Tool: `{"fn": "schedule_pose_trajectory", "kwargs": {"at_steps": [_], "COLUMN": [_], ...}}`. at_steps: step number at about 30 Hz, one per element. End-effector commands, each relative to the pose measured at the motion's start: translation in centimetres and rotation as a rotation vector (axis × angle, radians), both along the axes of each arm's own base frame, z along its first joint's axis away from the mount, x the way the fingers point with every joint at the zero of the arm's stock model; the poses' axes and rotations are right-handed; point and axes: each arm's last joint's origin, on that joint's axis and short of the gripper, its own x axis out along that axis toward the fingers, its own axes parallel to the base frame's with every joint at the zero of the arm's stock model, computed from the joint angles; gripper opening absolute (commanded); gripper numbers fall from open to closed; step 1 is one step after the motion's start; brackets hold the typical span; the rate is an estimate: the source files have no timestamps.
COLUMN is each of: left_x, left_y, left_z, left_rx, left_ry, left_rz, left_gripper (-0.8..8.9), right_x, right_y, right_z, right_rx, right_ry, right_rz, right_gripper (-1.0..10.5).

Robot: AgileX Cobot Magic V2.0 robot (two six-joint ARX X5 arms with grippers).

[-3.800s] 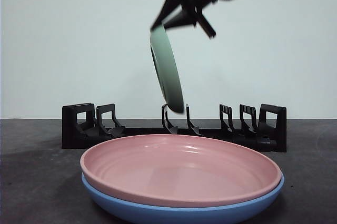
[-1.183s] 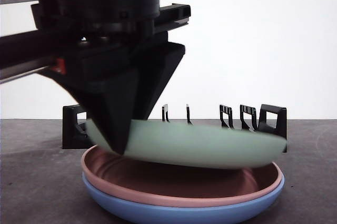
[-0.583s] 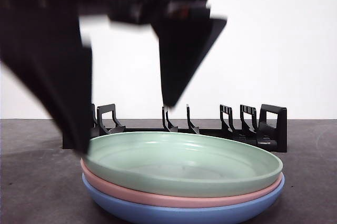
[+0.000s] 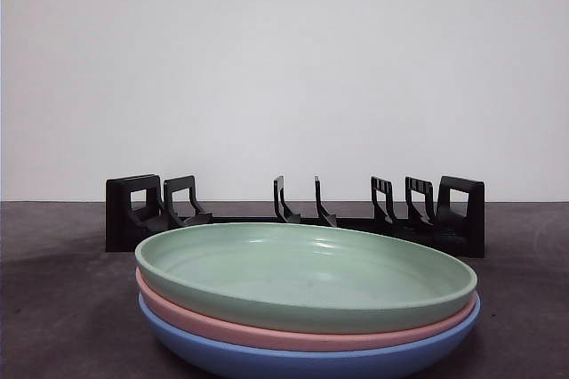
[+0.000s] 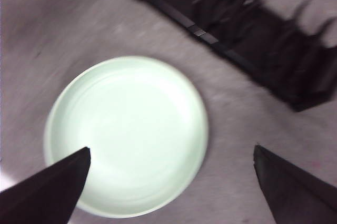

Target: Place the plate

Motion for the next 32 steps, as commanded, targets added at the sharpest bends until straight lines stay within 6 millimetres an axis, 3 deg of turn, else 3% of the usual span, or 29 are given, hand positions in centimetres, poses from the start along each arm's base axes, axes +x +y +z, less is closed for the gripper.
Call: {"fn": "schedule_pose_trajectory", "kwargs": {"at_steps": [1, 5, 10, 19, 25, 26, 27, 28, 29, 30, 32], "left_x": [0.0, 0.3, 1.0, 1.7, 1.7, 1.7, 1.7, 1.7, 1.7, 1.7, 1.7], "left_y": [-0.1, -0.2, -0.8, -1.2, -1.3, -1.3, -1.3, -1.3, -1.2, -1.3, -1.3], "left_z": [0.4, 0.4, 0.3, 0.2, 0.2, 0.1, 0.1, 0.1, 0.1, 0.1, 0.2], "left_rx": [-0.011, -0.020, -0.001, 0.012, 0.008, 0.008, 0.012, 0.017, 0.020, 0.020, 0.020], "left_ry": [-0.013, 0.013, 0.038, 0.066, 0.072, 0.072, 0.071, 0.068, 0.065, 0.062, 0.057], "left_rz": [-0.004, 0.007, 0.007, 0.011, 0.015, 0.014, 0.012, 0.010, 0.008, 0.007, 0.006], "left_gripper": [5.00, 5.00, 5.00, 5.00, 4.97, 4.69, 3.04, 1.08, 0.05, 0.23, 0.06], "right_x": [0.3, -0.7, -4.5, -9.3, -10.1, -10.1, -10.1, -10.1, -10.1, -10.0, -10.0], "right_y": [-2.3, -7.1, -11.4, -15.1, -15.8, -15.8, -15.8, -15.8, -15.8, -15.8, -15.7], "right_z": [0.3, -0.9, -2.3, -1.4, -1.5, -1.5, -1.5, -1.5, -1.5, -1.5, -1.4], "right_rx": [-0.004, 0.114, 0.300, 0.460, 0.470, 0.469, 0.465, 0.465, 0.464, 0.465, 0.469], "right_ry": [-0.027, -0.026, -0.088, -0.239, -0.254, -0.255, -0.258, -0.258, -0.259, -0.269, -0.278], "right_rz": [0.001, 0.006, 0.040, 0.071, 0.073, 0.074, 0.076, 0.077, 0.076, 0.072, 0.070], "right_gripper": [4.9, 4.9, 4.9, 4.9, 4.9, 4.6, 3.3, 0.9, -0.3, 0.3, 0.2]}}
